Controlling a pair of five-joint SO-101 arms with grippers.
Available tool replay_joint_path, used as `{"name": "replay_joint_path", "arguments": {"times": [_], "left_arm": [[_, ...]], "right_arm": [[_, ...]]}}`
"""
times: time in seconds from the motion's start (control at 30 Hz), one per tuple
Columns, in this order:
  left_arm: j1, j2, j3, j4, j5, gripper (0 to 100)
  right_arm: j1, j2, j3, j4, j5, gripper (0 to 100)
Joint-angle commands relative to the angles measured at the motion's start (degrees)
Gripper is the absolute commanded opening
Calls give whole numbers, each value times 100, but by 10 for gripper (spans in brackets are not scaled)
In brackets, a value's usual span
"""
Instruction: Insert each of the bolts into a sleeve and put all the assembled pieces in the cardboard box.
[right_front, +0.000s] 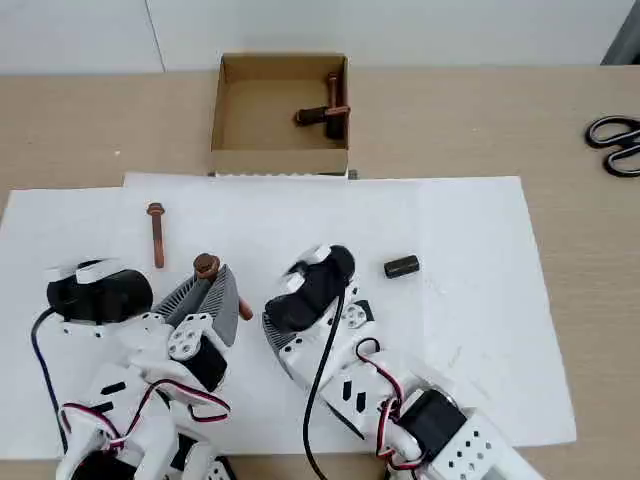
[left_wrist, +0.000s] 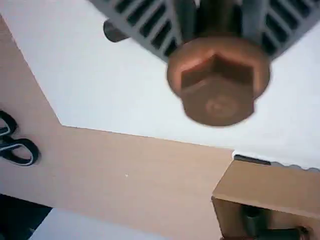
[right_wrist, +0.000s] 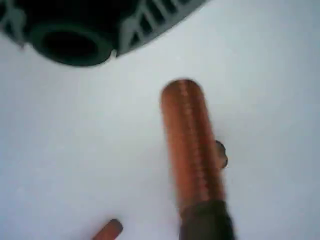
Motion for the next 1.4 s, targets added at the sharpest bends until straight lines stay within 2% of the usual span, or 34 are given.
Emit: {"name": "replay_joint_path", "arguments": {"times": [0.0,0.27,0.5,0.9,1.23,1.37], "left_arm": [[18,-44,-31,-185,35,5],[-9,-44,-48,-510,35,5],[9,-44,66,-730,158,5],[26,-44,136,-703,193,5],[35,-44,-277,44,193,5],[35,-44,-312,79,202,5]], "right_arm": [[-66,-48,-18,-145,378,3],[-92,-48,-35,-145,774,3],[-470,-444,-18,-303,1187,3],[-470,-716,-9,-268,1196,3],[-470,-743,97,-303,1204,3],[-470,-752,105,-303,1204,3]]}}
